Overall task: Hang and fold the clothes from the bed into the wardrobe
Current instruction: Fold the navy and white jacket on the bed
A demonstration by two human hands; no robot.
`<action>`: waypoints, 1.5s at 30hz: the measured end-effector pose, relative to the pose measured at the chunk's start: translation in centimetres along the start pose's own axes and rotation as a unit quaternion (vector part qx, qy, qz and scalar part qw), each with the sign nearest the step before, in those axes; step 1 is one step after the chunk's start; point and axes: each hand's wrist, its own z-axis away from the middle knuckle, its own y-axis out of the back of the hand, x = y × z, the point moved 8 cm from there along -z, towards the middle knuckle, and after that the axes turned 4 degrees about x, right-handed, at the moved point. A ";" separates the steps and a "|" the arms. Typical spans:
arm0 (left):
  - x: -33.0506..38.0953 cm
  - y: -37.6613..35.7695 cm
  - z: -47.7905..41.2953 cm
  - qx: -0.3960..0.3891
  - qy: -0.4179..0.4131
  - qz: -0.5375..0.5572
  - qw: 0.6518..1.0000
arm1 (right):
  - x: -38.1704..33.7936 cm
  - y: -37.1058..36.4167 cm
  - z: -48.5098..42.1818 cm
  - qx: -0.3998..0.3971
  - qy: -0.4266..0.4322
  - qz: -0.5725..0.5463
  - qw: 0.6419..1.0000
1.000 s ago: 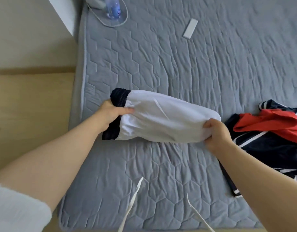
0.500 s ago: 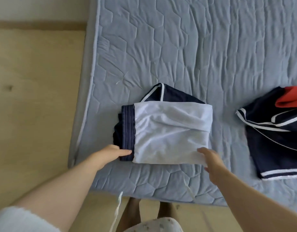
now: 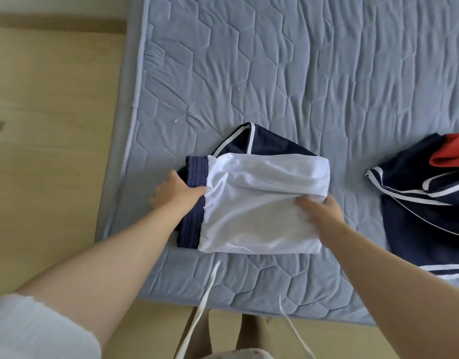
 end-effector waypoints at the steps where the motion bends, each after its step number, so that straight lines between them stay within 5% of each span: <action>1: 1.2 0.9 -0.3 0.031 -0.025 -0.041 0.998 | 0.0 0.1 -0.2 -0.007 0.004 -0.005 1.000; 4: 7.5 1.3 0.0 0.081 -0.216 -0.119 0.966 | -0.1 0.3 -1.0 -0.012 0.000 -0.029 0.999; 7: 13.1 -2.1 1.1 0.010 -0.386 -0.167 0.907 | -0.2 0.1 -1.8 -0.014 -0.011 -0.070 0.997; 11: 14.2 -6.9 0.9 -0.146 -0.358 -0.279 0.879 | 0.3 0.0 -2.3 -0.024 -0.013 -0.070 0.997; 20: 13.3 -7.3 2.0 -0.158 -0.364 -0.319 0.861 | 1.2 -0.1 -1.8 -0.073 -0.039 -0.076 0.994; 23: 13.4 -7.1 3.1 -0.163 -0.437 -0.351 0.812 | 1.0 -0.3 -1.4 -0.104 -0.046 -0.062 0.992; 26: 15.2 -6.4 5.3 -0.163 -0.559 -0.267 0.768 | 0.9 -0.1 -1.3 -0.112 -0.051 -0.049 0.991; 28: 15.4 -7.1 5.7 -0.228 -0.528 -0.259 0.776 | 1.1 0.0 -1.3 -0.112 -0.060 -0.043 0.991; 31: 13.1 -8.6 5.5 -0.393 -0.304 -0.225 0.838 | 1.7 0.1 -1.2 -0.111 -0.069 -0.047 0.990; 35: 10.2 -9.9 6.8 -0.505 -0.152 -0.155 0.836 | 2.1 0.0 -0.9 -0.120 -0.074 -0.053 0.989; 37: 10.3 -9.3 5.3 -0.454 -0.172 -0.142 0.863 | 2.2 0.0 -0.9 -0.125 -0.074 -0.058 0.988; 41: 13.9 -5.8 1.0 -0.169 -0.357 -0.228 0.890 | 1.5 0.2 -1.8 -0.107 -0.060 -0.046 0.991; 45: 16.2 -5.6 0.8 0.011 -0.491 -0.299 0.818 | 0.4 -0.2 -2.5 -0.091 -0.038 -0.049 0.994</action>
